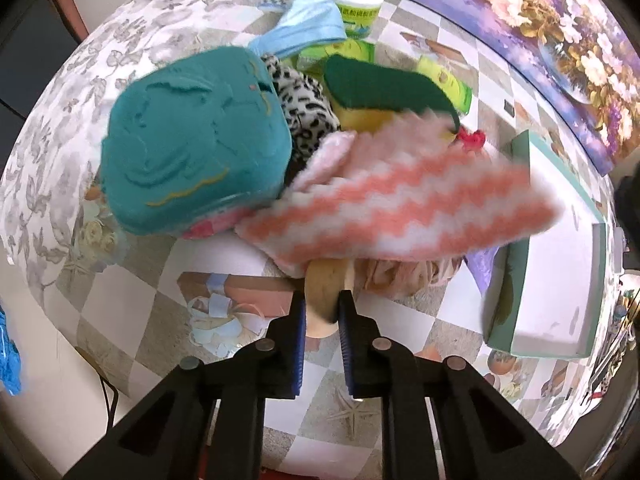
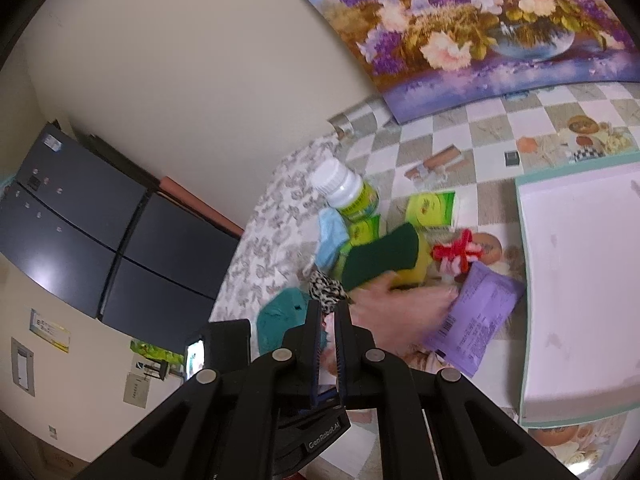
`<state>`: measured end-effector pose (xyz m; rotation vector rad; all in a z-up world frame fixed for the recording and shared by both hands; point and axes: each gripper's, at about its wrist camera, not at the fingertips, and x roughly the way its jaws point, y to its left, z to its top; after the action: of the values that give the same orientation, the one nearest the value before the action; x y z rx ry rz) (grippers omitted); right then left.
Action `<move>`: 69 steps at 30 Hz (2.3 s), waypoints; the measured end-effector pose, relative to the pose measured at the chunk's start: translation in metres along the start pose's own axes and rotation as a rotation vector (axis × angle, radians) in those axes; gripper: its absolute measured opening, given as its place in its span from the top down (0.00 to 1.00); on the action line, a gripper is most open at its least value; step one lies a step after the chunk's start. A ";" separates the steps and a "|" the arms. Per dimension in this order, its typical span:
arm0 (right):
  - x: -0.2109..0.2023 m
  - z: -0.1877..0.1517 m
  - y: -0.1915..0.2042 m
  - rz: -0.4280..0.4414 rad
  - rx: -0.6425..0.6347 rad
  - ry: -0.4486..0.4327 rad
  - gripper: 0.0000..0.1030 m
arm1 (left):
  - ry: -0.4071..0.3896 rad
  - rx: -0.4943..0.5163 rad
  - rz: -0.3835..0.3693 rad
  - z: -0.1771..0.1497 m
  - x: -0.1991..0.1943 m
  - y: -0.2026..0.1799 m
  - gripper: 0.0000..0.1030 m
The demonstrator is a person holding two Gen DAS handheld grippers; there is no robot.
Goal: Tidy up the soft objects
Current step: 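Reach the right gripper to the pink-white zigzag towel and grasp it, then lift the zigzag towel with the right gripper out of the pile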
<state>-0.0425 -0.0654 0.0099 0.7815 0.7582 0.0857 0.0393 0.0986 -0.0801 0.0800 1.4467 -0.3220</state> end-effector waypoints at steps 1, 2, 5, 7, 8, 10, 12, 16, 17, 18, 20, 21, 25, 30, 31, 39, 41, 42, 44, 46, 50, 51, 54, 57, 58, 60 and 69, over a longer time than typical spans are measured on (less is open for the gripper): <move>-0.002 0.001 0.001 0.004 -0.002 -0.004 0.93 | -0.006 0.000 -0.002 -0.001 -0.001 0.000 0.85; -0.003 0.001 0.001 0.005 -0.005 -0.008 0.93 | -0.011 0.000 -0.005 0.000 -0.007 -0.001 0.85; -0.003 0.002 0.000 -0.016 -0.016 -0.007 0.93 | -0.023 -0.008 -0.010 -0.001 -0.015 0.003 0.85; 0.002 0.002 -0.005 -0.057 -0.016 0.016 0.93 | -0.025 -0.024 -0.006 -0.002 -0.019 0.009 0.85; 0.006 0.001 -0.008 -0.069 -0.010 0.032 0.93 | -0.029 -0.031 0.003 -0.004 -0.018 0.011 0.85; 0.015 -0.002 -0.017 -0.088 0.013 0.070 0.90 | -0.045 -0.049 0.012 -0.006 -0.026 0.008 0.85; 0.024 -0.006 -0.025 -0.119 0.032 0.106 0.90 | -0.055 -0.061 0.014 -0.005 -0.031 0.012 0.85; 0.035 -0.010 -0.037 -0.174 0.048 0.157 0.89 | -0.045 -0.068 -0.001 -0.011 -0.030 0.015 0.85; 0.037 -0.012 -0.040 -0.186 0.054 0.162 0.83 | -0.040 -0.072 -0.001 -0.011 -0.029 0.016 0.85; 0.038 -0.013 -0.044 -0.204 0.064 0.166 0.69 | -0.036 -0.076 0.000 -0.012 -0.029 0.018 0.85; 0.039 -0.014 -0.050 -0.219 0.083 0.169 0.54 | -0.025 -0.087 0.000 -0.011 -0.028 0.022 0.85; 0.039 -0.015 -0.053 -0.224 0.090 0.171 0.54 | -0.022 -0.090 0.000 -0.014 -0.026 0.020 0.85; 0.045 -0.018 -0.060 -0.238 0.113 0.195 0.54 | -0.010 -0.093 0.004 -0.011 -0.015 0.014 0.85; 0.059 -0.026 -0.066 -0.234 0.141 0.252 0.54 | 0.007 -0.094 0.016 -0.008 -0.009 0.013 0.85; 0.062 -0.028 -0.066 -0.234 0.141 0.263 0.54 | 0.014 -0.095 0.018 -0.007 -0.007 0.013 0.85; 0.077 -0.036 -0.056 -0.233 0.102 0.312 0.54 | 0.036 -0.094 0.041 0.001 0.004 0.006 0.85; 0.080 -0.039 -0.052 -0.239 0.082 0.323 0.54 | 0.036 -0.091 0.047 0.001 0.005 0.003 0.85; 0.082 -0.039 -0.051 -0.247 0.074 0.325 0.55 | 0.036 -0.089 0.050 0.003 0.005 0.002 0.85; 0.086 -0.041 -0.049 -0.255 0.061 0.332 0.66 | 0.035 -0.086 0.055 0.002 0.006 0.000 0.85; 0.090 -0.043 -0.046 -0.254 0.040 0.345 0.81 | 0.035 -0.088 0.057 0.003 0.007 -0.003 0.85; 0.091 -0.044 -0.037 -0.238 0.006 0.350 0.94 | 0.035 -0.090 0.055 0.003 0.008 -0.002 0.85; 0.090 -0.044 -0.035 -0.235 -0.002 0.345 0.95 | 0.035 -0.089 0.054 0.003 0.008 -0.002 0.85; 0.086 -0.040 -0.032 -0.219 -0.002 0.327 0.95 | 0.034 -0.090 0.044 0.002 0.007 -0.001 0.85; 0.083 -0.038 -0.032 -0.204 0.013 0.316 0.95 | 0.026 -0.090 0.037 0.002 0.004 0.001 0.85; 0.082 -0.037 -0.033 -0.200 0.017 0.313 0.95 | 0.022 -0.090 0.034 0.003 0.002 0.000 0.85; 0.080 -0.036 -0.033 -0.189 0.023 0.308 0.96 | 0.014 -0.090 0.028 0.003 0.000 0.001 0.85; 0.059 -0.022 -0.037 -0.027 0.120 0.230 0.96 | -0.073 -0.088 -0.038 -0.001 -0.030 0.004 0.85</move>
<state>-0.0203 -0.0583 -0.0594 0.8851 0.9987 0.1078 0.0368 0.1082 -0.0512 -0.0301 1.3889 -0.2896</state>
